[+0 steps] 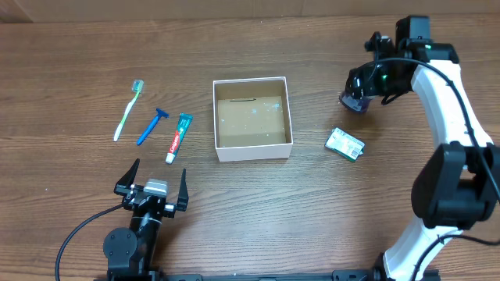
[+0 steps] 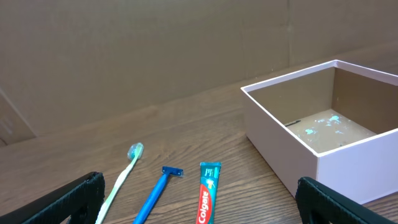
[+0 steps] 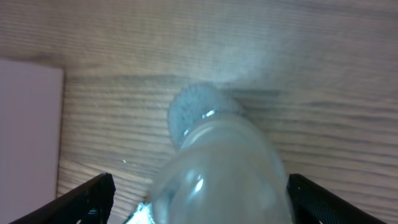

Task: Pack container
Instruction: 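Move the right gripper over the blue foam soap bottle and grasp it, then carry the soap bottle left and lower it into the box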

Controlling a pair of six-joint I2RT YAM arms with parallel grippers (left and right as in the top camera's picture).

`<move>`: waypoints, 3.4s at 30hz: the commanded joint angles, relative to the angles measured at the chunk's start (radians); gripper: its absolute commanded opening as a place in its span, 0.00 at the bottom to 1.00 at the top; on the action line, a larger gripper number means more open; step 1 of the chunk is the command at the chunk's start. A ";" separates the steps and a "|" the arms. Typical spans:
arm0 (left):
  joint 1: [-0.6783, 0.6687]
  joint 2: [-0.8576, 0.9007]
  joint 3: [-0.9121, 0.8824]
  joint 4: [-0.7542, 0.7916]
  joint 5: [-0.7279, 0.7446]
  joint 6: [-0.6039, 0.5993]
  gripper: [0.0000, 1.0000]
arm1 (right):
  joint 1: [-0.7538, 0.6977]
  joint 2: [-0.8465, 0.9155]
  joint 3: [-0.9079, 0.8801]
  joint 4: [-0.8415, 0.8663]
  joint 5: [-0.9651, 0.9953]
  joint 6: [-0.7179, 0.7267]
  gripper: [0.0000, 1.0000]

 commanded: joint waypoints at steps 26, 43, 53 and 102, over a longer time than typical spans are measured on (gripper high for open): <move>0.005 -0.009 -0.003 0.000 -0.003 0.004 1.00 | 0.003 0.069 0.018 0.168 0.099 -0.168 0.73; 0.005 -0.009 -0.003 0.000 -0.003 0.004 1.00 | 0.004 0.029 0.167 0.062 0.019 -0.064 0.15; 0.005 -0.009 -0.003 0.000 -0.002 0.004 1.00 | 0.005 -0.002 0.405 -0.131 -0.123 0.000 0.15; 0.005 -0.009 -0.003 0.000 -0.006 0.004 1.00 | 0.660 0.182 0.528 -0.089 0.209 0.534 0.18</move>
